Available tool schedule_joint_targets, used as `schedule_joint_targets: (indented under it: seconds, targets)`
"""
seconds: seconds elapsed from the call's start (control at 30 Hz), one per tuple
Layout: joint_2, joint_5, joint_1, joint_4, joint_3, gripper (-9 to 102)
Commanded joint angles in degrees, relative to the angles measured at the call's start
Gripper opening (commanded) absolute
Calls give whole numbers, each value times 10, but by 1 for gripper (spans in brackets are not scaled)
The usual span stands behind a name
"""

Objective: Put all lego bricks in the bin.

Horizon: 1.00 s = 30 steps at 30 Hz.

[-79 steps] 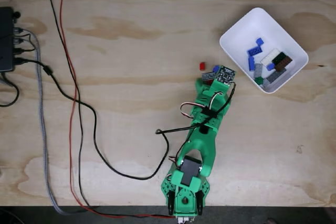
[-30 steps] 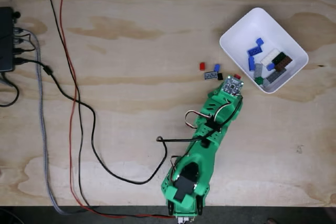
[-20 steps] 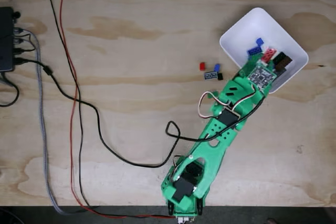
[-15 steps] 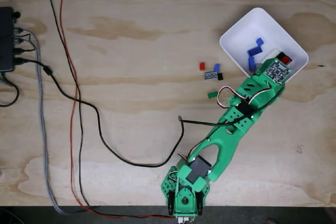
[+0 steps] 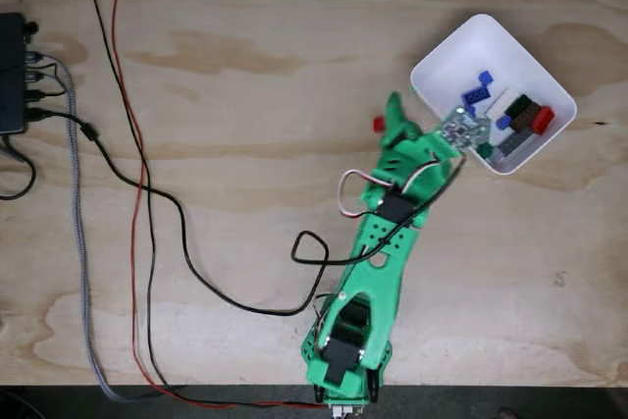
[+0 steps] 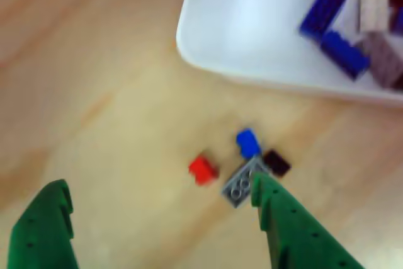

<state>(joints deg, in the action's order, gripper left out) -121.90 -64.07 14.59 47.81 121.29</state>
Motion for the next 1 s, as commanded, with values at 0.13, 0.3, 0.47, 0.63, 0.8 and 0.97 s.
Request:
schedule_joint_targets:
  seconds: [0.13,0.3,0.47,0.63,0.8,0.97]
  targets:
    - [160,40,-65,-42,48,32]
    - [236,-1,-40,-147,67,30]
    - [231,-88,0,-290,135,29]
    - [195,-188,15,-481,253,30]
    - [165,-241,17,-562,316,28]
    - [149,-256,25,-599,335,27]
